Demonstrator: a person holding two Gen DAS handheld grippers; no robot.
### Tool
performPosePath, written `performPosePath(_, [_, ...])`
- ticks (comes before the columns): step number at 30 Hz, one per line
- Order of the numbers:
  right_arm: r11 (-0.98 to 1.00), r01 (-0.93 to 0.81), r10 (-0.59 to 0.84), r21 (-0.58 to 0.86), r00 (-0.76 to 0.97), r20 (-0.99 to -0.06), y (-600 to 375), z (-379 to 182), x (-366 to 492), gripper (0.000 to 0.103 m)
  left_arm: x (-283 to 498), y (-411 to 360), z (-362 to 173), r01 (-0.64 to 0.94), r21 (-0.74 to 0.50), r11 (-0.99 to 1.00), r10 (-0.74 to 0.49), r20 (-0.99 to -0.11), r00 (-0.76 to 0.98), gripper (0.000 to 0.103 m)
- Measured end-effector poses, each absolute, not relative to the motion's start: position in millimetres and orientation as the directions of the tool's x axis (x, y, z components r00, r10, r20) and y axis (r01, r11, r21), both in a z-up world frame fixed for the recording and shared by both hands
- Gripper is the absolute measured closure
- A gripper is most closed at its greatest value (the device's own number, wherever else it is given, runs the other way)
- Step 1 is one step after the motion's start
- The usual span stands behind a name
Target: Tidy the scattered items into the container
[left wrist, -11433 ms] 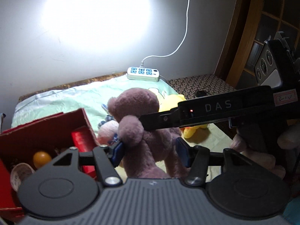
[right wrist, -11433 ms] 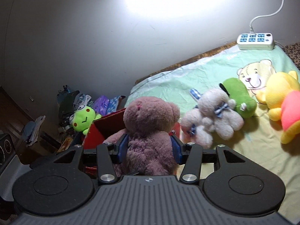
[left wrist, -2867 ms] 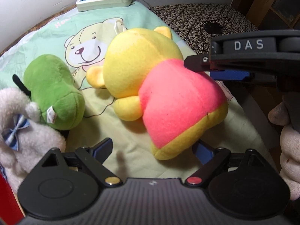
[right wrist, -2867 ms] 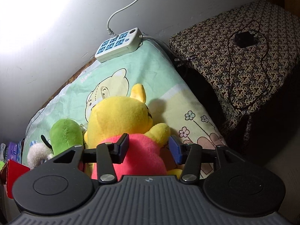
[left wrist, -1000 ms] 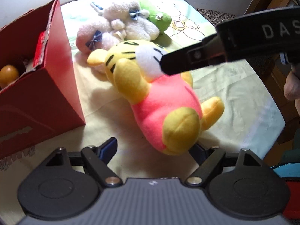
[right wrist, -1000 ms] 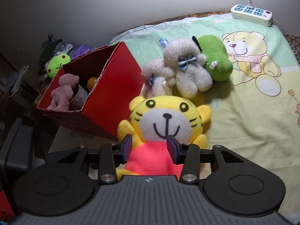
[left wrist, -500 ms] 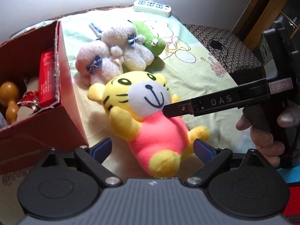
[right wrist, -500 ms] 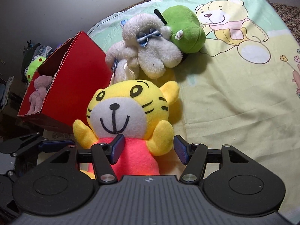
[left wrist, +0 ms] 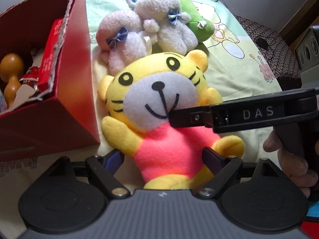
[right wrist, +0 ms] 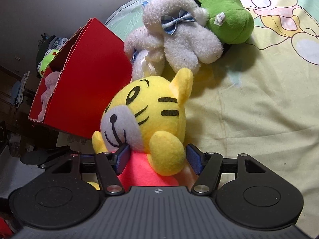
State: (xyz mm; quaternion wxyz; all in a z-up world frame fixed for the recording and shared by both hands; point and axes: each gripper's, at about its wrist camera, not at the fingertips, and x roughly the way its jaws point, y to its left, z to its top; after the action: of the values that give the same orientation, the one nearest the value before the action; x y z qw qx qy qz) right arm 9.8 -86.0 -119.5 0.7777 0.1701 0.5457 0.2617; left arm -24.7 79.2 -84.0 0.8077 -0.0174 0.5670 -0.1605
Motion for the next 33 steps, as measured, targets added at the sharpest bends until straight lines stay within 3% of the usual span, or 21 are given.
performPosePath(9, [0.779, -0.238, 0.627, 0.581, 0.248, -0.739, -95, -121, 11, 0.051, -19, 67, -87, 0.231, -0.181, 0.956, -0.248, -0.920, 0.305, 0.011])
performPosePath(21, [0.782, -0.186, 0.622, 0.595, 0.301, -0.723, -116, -107, -9, 0.068, -36, 45, -73, 0.340, -0.137, 0.930, -0.259, -0.902, 0.345, 0.020])
performPosePath(33, [0.818, -0.107, 0.541, 0.565, 0.477, -0.693, -155, -70, -43, 0.070, -45, 9, -42, 0.483, -0.151, 0.862, -0.364, -0.849, 0.383, 0.022])
